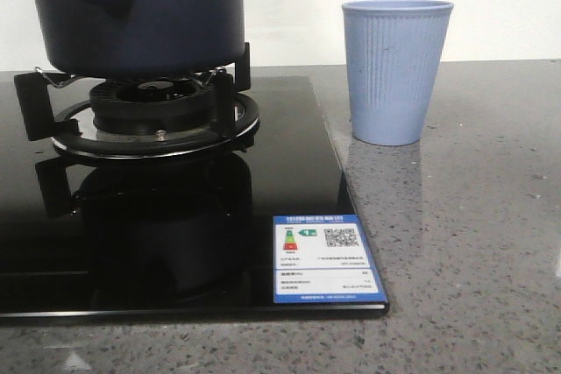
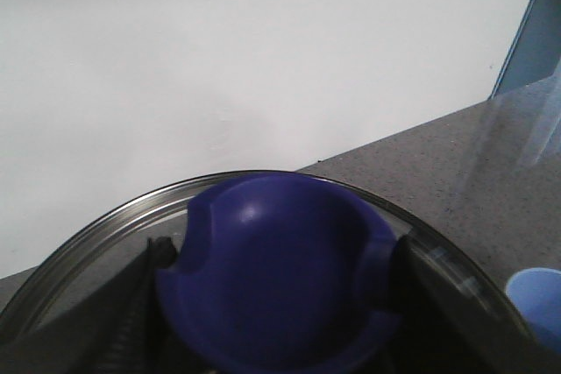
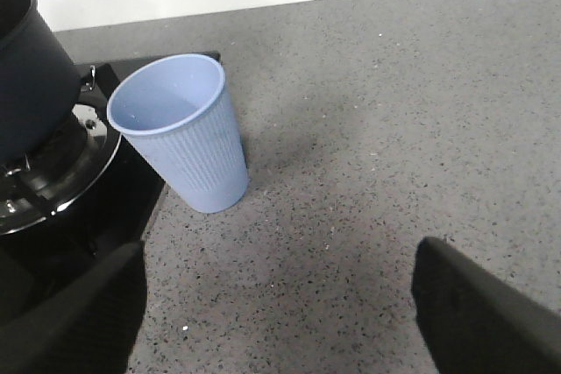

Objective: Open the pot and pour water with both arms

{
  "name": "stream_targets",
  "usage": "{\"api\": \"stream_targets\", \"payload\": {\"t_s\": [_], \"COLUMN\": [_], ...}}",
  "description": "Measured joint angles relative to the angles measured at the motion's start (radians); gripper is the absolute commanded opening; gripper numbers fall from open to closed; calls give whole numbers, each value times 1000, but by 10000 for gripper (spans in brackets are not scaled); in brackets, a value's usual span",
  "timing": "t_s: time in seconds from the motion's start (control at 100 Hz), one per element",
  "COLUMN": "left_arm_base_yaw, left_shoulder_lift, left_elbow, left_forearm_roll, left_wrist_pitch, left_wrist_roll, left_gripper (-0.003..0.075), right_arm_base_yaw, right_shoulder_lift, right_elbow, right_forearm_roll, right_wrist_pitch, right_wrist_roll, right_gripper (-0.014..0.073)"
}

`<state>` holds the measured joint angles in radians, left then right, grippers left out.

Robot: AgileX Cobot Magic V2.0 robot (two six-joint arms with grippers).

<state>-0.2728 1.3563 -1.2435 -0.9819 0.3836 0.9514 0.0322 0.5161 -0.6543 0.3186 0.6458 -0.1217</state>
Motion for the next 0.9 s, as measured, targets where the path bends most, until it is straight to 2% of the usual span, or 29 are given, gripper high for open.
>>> {"api": "stream_targets", "payload": {"t_s": [0.17, 0.29, 0.71, 0.9], "left_arm_base_yaw": [46, 74, 106, 106], "left_shoulder_lift": [-21, -36, -48, -48], "left_elbow": [0, 0, 0, 0], "left_forearm_roll": [-4, -7, -44, -52], "left_wrist_pitch": [2, 2, -25, -50], "left_wrist_roll": [0, 0, 0, 0], "left_gripper": [417, 417, 417, 417], "right_arm_base_yaw": [0, 0, 0, 0], "right_shoulder_lift": [97, 145, 291, 397], "right_elbow": [-33, -34, -34, -34], "right_forearm_roll": [45, 152, 599, 692], "right_wrist_pitch": [19, 16, -50, -67], "right_wrist_roll": [-81, -181, -685, -840], "right_gripper": [539, 539, 539, 539]}}
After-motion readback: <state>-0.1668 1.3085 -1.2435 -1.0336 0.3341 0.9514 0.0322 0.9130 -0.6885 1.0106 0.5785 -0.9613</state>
